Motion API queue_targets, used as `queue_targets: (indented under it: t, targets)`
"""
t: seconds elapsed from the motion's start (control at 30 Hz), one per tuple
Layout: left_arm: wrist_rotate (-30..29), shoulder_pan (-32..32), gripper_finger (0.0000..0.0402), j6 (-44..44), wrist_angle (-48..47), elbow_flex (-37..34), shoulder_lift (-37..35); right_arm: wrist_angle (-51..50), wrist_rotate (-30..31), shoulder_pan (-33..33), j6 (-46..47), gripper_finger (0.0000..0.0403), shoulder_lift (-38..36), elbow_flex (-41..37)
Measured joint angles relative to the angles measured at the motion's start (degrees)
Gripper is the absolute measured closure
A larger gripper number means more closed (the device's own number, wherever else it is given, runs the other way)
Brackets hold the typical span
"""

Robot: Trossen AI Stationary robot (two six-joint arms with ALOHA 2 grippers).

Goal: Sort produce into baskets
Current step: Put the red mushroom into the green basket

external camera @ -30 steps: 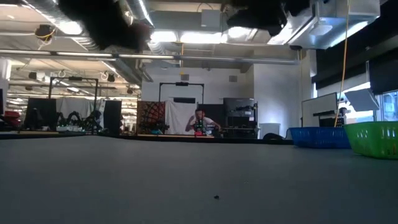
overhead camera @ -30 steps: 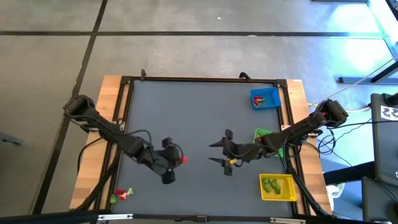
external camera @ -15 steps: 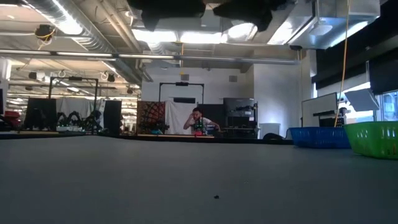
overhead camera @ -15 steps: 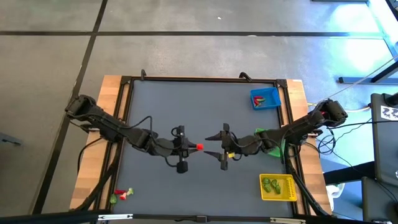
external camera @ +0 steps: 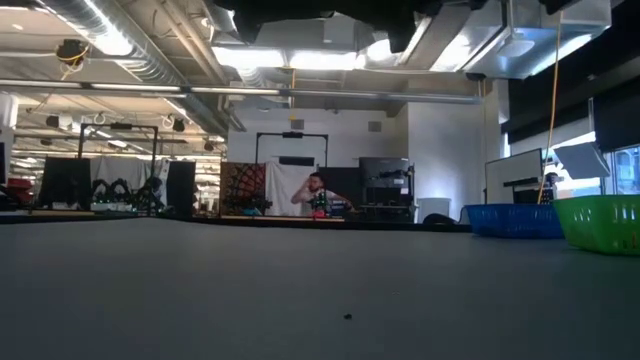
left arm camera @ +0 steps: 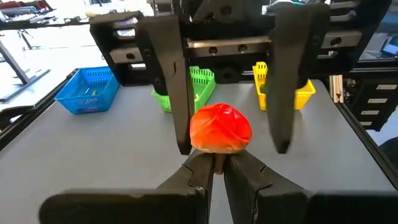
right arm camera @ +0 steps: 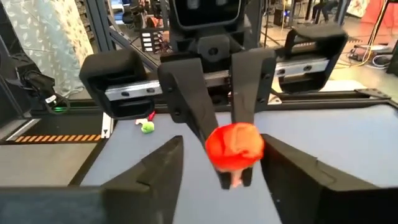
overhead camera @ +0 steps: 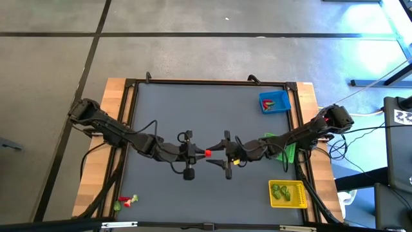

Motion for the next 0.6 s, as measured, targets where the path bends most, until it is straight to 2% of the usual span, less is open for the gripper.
queue_targets:
  t: [0.27,0.37,0.5,0.6]
  targets:
    - [0.05,0.00,0.0375,-0.05,0.00,0.00,0.00,-0.18,0.15,0.00,-2.07,0.0316,0.00,0.00]
    - [0.02,0.00,0.0375,-0.13,0.00,0.00,0.00,-0.18,0.20,0.00,-3.17,0.0350,0.00,0.02]
    - [0.05,0.05,0.0369,-1.65,0.00,-0.01,0.00,-0.24,0.24,0.00,-3.41,0.0358,0.00,0.02]
    - [0.17,0.33,0.0347,-2.70,-0.02,-0.02,0.00,-0.42,0.26,0.02,-4.66,0.0348,0.00,0.02]
